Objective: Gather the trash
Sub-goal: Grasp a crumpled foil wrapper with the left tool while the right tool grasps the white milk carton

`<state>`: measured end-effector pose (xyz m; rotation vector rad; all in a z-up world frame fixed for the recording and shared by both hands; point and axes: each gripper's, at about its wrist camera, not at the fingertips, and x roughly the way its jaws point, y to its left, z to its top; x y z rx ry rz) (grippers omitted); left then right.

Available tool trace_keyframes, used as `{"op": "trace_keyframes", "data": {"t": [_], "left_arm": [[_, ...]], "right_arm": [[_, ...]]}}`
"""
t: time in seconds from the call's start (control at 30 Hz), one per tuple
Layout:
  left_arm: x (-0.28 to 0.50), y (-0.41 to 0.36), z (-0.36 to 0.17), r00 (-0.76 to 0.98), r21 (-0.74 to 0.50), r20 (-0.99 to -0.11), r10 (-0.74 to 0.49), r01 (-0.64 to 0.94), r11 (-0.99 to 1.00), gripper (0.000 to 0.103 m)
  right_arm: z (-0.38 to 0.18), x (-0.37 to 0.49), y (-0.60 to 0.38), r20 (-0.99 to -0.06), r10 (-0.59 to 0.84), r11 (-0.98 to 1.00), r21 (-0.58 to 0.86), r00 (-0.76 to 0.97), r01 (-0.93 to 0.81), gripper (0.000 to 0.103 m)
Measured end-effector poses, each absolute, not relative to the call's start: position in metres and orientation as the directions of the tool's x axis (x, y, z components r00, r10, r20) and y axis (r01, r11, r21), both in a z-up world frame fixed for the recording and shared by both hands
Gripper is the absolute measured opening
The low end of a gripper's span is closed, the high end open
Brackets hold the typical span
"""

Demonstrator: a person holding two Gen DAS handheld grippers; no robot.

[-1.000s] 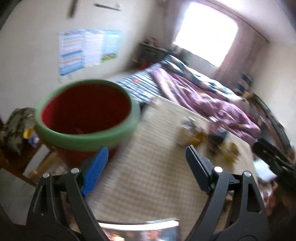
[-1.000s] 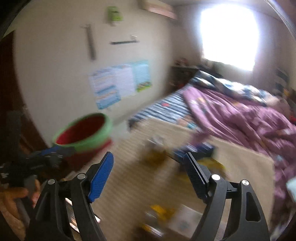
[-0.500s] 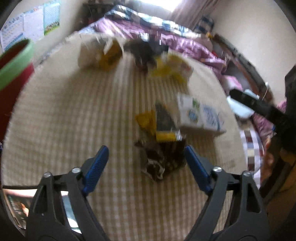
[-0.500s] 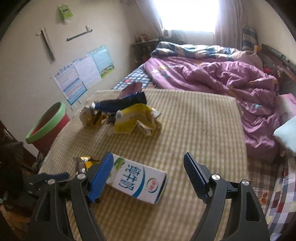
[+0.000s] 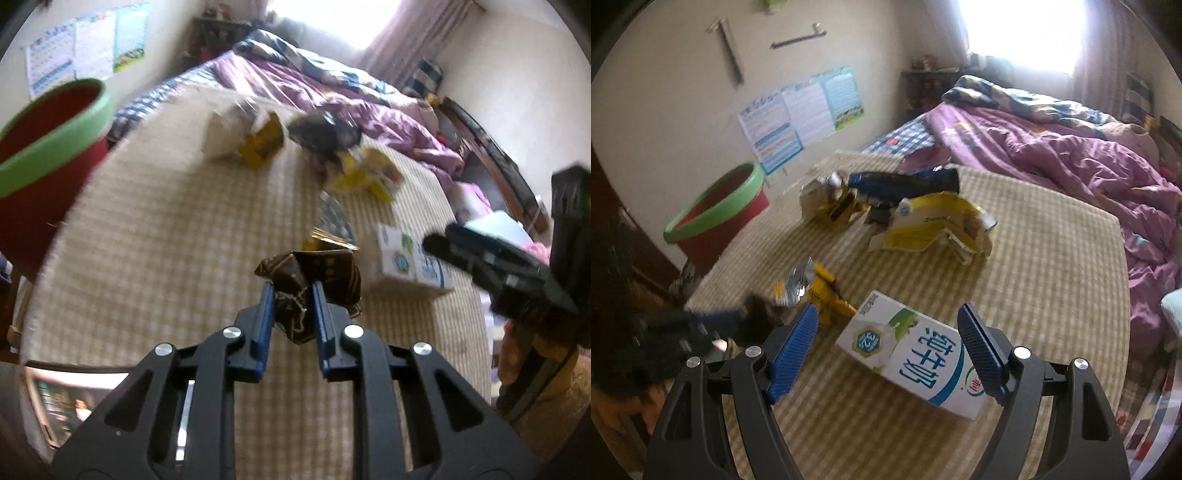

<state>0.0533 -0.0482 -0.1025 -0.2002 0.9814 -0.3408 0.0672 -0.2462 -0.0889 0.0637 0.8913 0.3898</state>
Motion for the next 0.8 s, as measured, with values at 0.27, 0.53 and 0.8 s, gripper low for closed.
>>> {"op": "trace_keyframes", "data": {"t": [0.27, 0.53, 0.8], "left_arm": [[0.068, -0.032, -0.112, 0.500, -0.280, -0.807, -0.314, 0.144, 0.949, 0.020], [0.078, -0.040, -0.120, 0.495, -0.260, -0.816, -0.300, 0.150, 0.954, 0.056], [0.083, -0.045, -0.134, 0.465, -0.241, -0.838, -0.286, 0.154, 0.958, 0.054]], "right_arm": [[-0.108, 0.080, -0.247, -0.862, 0.286, 0.846, 0.022, 0.418, -0.533, 0.076], [-0.134, 0.088, -0.258, -0.906, 0.278, 0.801, 0.034, 0.320, -0.598, 0.084], [-0.149, 0.088, -0.274, -0.896, 0.315, 0.834, 0.104, 0.312, -0.542, 0.069]]}}
